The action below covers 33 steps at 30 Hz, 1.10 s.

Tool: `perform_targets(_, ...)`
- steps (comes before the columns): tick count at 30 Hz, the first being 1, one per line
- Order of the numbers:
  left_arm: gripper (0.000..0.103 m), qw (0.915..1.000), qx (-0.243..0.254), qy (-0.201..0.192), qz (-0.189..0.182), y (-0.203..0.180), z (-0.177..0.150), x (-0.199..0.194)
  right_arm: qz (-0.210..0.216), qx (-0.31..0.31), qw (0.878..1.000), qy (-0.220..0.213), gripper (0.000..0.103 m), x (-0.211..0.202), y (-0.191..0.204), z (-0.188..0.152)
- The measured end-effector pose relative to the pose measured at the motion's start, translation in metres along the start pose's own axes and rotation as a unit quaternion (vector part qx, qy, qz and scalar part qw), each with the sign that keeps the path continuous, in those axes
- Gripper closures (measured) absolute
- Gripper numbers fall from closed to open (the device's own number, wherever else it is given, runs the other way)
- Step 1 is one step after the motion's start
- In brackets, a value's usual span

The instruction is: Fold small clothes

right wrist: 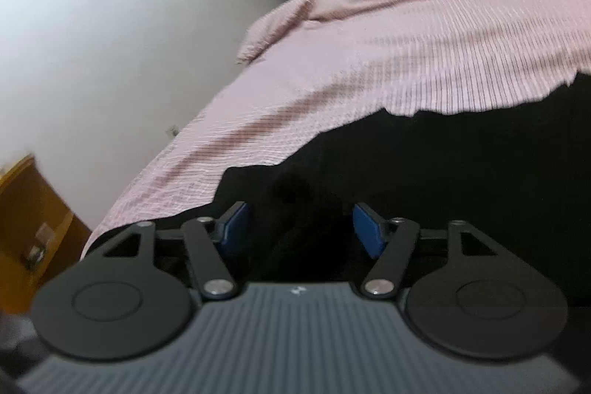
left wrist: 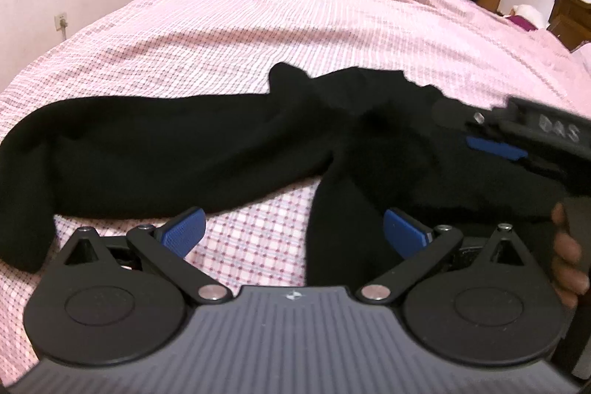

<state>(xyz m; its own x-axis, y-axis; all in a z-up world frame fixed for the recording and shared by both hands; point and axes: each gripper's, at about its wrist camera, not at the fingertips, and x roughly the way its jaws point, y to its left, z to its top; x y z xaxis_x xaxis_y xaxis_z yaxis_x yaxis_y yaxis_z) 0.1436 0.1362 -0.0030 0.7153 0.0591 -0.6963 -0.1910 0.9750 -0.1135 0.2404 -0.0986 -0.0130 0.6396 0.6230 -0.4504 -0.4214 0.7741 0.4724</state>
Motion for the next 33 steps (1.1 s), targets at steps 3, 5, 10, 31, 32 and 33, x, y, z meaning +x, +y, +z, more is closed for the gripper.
perform_targets(3, 0.000, 0.9999, 0.000, -0.009, -0.014, -0.005, 0.004, -0.002, -0.004, -0.003, 1.000, -0.004, 0.037, -0.014, -0.012, 0.004)
perform_targets(5, 0.000, 0.9996, 0.005, -0.015, -0.022, -0.011, 0.009, 0.000, -0.021, 0.000, 1.000, -0.008, 0.037, -0.031, -0.024, 0.003)
perform_targets(10, 0.000, 0.9974, 0.030, -0.043, -0.050, -0.032, 0.024, 0.011, -0.082, -0.001, 0.997, -0.015, 0.037, -0.062, -0.064, 0.001)
perform_targets(31, 0.054, 0.9959, 0.045, -0.046, -0.064, -0.059, 0.041, 0.109, -0.302, 0.025, 0.952, -0.052, 0.050, -0.054, -0.215, 0.027)
perform_targets(32, 0.072, 0.9951, 0.045, -0.049, -0.073, -0.061, 0.041, 0.108, -0.295, 0.023, 0.954, -0.056, 0.064, -0.054, -0.217, 0.028)
perform_targets(33, 0.085, 0.9937, 0.045, -0.056, -0.086, -0.063, 0.042, 0.104, -0.288, 0.019, 0.955, -0.064, 0.091, -0.056, -0.216, 0.027)
